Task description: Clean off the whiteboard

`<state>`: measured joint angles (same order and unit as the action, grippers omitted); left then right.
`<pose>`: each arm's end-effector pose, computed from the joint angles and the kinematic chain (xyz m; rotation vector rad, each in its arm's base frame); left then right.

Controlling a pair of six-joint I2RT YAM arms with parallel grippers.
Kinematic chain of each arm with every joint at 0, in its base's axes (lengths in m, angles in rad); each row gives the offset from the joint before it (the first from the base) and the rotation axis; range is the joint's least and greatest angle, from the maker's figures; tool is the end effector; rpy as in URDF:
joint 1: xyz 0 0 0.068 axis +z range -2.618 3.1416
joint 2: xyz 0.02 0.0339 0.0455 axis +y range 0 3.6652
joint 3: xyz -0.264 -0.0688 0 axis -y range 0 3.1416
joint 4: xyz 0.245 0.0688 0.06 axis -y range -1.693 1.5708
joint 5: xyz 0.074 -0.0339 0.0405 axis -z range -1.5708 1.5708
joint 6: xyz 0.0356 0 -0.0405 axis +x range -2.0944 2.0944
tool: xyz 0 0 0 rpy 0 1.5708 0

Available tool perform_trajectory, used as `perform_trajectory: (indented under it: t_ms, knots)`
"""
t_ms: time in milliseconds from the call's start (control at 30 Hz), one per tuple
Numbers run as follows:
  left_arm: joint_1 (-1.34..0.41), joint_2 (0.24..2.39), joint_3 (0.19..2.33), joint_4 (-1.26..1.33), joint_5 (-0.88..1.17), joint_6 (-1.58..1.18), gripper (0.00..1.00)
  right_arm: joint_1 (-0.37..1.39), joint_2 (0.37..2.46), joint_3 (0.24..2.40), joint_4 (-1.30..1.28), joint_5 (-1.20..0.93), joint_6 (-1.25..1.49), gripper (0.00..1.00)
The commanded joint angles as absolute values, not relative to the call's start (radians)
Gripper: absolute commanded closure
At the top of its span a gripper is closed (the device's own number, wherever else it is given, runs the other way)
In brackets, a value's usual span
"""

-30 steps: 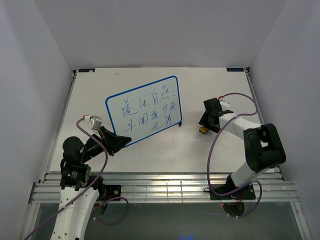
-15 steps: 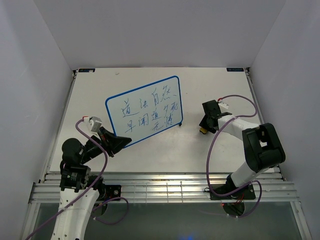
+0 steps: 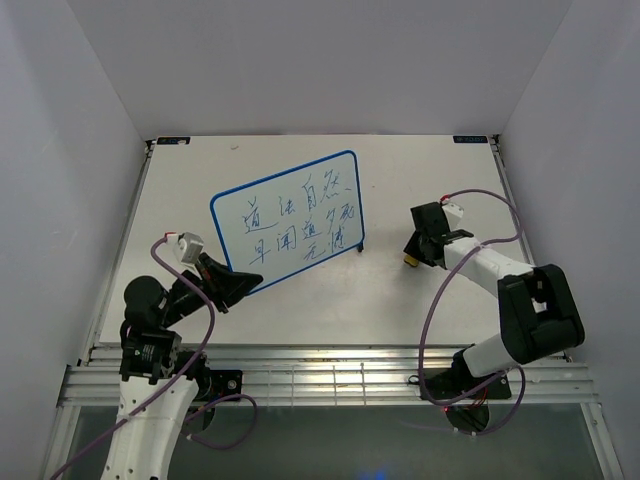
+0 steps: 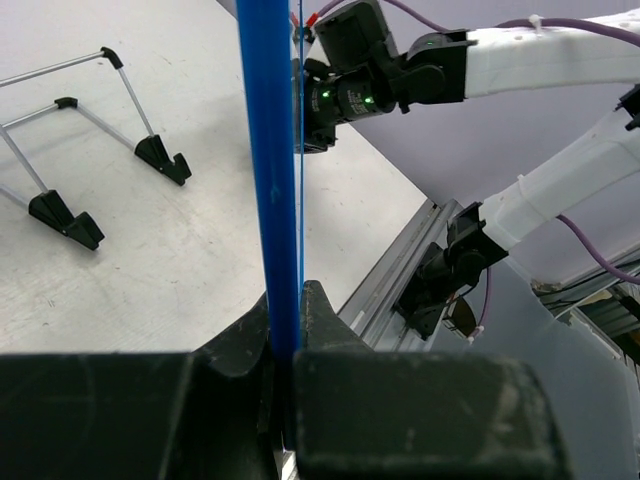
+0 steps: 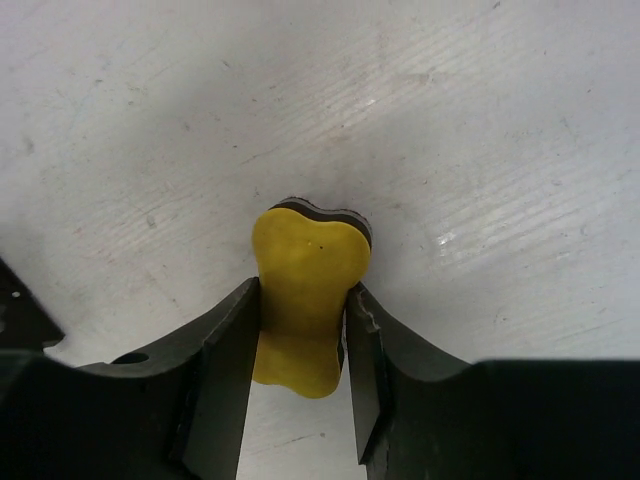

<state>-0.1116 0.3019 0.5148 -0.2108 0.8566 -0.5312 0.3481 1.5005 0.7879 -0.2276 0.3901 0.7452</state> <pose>0.0885 -0.0370 0.3026 0.3688 1.6548 -1.1559 0.2764 0.0859 0.1757 0.6274 2.3314 0.0019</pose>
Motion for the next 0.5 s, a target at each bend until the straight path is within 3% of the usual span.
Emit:
perform_trajectory:
  t_ms: [0, 167, 300, 467]
  knots:
    - [-0.115, 0.316, 0.526, -0.152, 0.819, -0.520, 1.00, 0.351, 1.404, 0.773, -0.230, 0.405, 0.698, 0.59]
    - [-0.115, 0.396, 0.534, -0.170, 0.821, -0.528, 1.00, 0.351, 1.130, 0.687, -0.210, 0.335, 0.540, 0.60]
    - [-0.115, 0.472, 0.525, -0.150, 0.888, -0.567, 1.00, 0.351, 0.919, 0.661, -0.206, 0.119, 0.364, 0.60]
    - [-0.117, 0.601, 0.505, -0.115, 0.962, -0.632, 1.00, 0.371, 0.753, 0.650, -0.123, -0.164, 0.333, 0.65]
